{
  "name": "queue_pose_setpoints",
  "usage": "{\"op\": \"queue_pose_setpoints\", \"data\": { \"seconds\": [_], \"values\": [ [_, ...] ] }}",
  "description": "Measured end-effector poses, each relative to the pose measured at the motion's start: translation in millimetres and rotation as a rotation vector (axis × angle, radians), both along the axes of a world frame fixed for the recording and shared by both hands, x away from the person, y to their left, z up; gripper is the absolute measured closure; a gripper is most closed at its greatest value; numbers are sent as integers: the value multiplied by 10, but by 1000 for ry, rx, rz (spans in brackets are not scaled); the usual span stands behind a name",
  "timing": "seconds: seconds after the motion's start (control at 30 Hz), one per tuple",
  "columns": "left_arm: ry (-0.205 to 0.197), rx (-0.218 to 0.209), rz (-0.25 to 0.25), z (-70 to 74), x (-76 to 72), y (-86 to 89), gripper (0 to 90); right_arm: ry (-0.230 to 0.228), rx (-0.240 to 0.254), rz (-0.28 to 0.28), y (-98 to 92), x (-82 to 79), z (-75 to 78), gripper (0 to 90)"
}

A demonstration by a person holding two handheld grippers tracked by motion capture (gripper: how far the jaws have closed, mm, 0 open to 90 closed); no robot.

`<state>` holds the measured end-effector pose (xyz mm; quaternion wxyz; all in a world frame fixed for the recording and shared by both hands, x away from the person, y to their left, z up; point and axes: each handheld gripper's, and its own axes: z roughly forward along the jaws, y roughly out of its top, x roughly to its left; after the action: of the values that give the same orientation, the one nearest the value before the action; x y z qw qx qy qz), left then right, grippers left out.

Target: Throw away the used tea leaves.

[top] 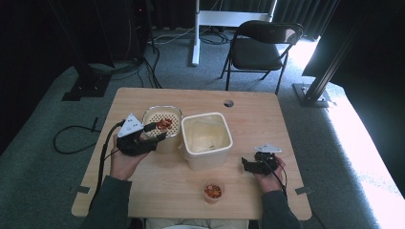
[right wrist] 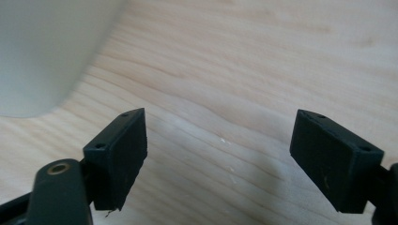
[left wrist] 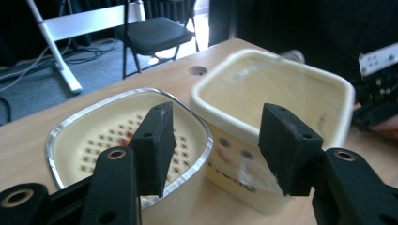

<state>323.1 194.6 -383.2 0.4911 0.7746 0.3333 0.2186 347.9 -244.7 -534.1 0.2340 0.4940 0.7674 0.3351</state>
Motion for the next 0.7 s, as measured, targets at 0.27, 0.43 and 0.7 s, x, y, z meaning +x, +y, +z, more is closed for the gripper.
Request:
{"op": "queue_pose_setpoints", "data": {
  "seconds": [0.27,0.43,0.7],
  "values": [
    [29,14,-74,-372,-236,-129,441,14,22,33,27,-69,26,222],
    [51,-26,-149,-635,-333,-175,412,10,45,79,76,-181,96,229],
    [90,-18,-288,-969,-454,-416,379,44,44,198,249,-563,114,229]
  ]
}}
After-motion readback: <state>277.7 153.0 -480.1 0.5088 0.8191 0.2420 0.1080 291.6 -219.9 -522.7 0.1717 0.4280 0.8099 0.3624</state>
